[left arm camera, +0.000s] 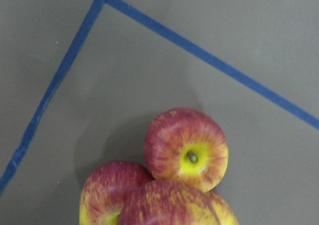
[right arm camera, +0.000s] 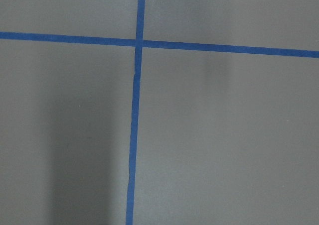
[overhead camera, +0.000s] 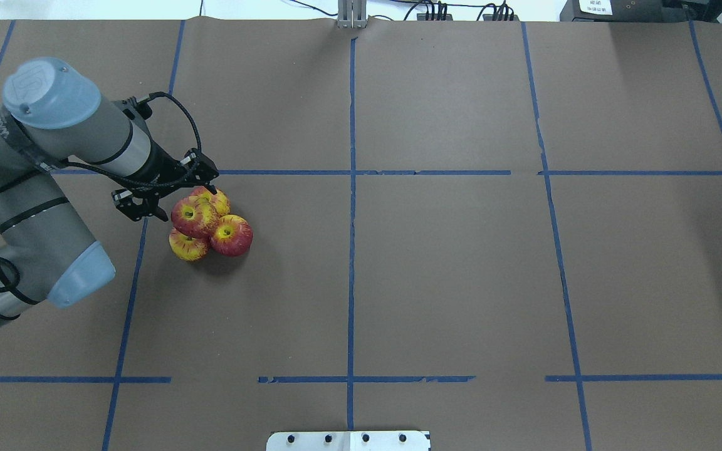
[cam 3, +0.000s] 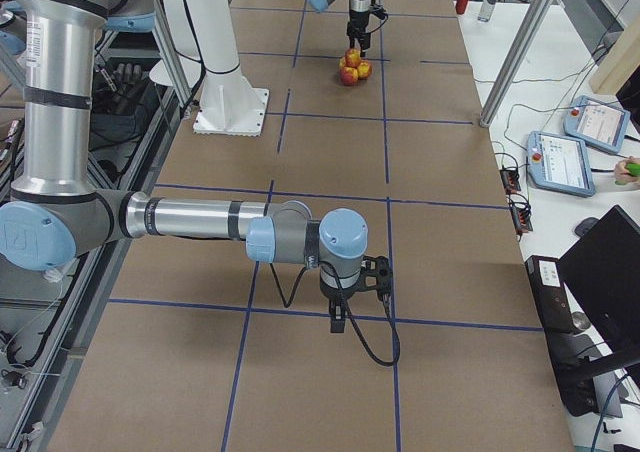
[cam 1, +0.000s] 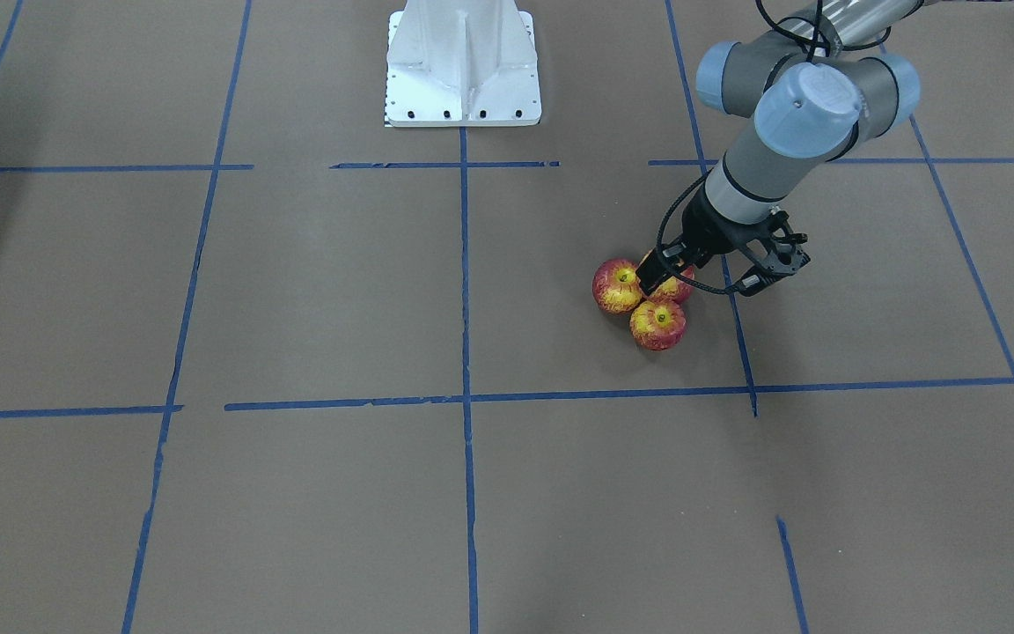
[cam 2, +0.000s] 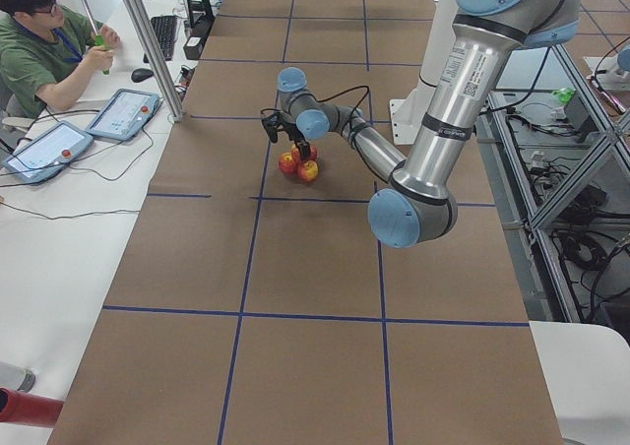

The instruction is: Stack apples

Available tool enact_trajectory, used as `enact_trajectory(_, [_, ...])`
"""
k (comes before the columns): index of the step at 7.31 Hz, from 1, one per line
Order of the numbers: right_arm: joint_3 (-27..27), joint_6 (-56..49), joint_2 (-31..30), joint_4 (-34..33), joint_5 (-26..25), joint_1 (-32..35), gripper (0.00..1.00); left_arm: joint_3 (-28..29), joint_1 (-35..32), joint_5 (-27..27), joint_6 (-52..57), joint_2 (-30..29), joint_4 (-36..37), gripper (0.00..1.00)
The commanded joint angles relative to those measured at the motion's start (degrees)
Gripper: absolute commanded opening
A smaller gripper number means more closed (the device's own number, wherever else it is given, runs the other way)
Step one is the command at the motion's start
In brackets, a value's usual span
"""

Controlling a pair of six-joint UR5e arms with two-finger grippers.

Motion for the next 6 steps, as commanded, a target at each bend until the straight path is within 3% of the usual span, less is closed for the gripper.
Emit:
enact_trajectory(1, [0.00, 0.00, 0.00, 0.00, -0.01, 0.00, 1.00, -3.88, -5.99, -0.07, 2.92, 0.44, 0.45, 0.98])
enact_trajectory(3, [0.00, 0.00, 0.00, 0.00, -0.01, 0.00, 1.00, -6.25, -13.29, -0.94, 19.11, 4.09, 0.62, 0.98])
enact_trajectory(6, [0.00, 0.00, 0.00, 0.00, -0.01, 0.00, 1.00, -6.63, -25.13, -2.16, 54.85, 17.44, 2.19, 0.98])
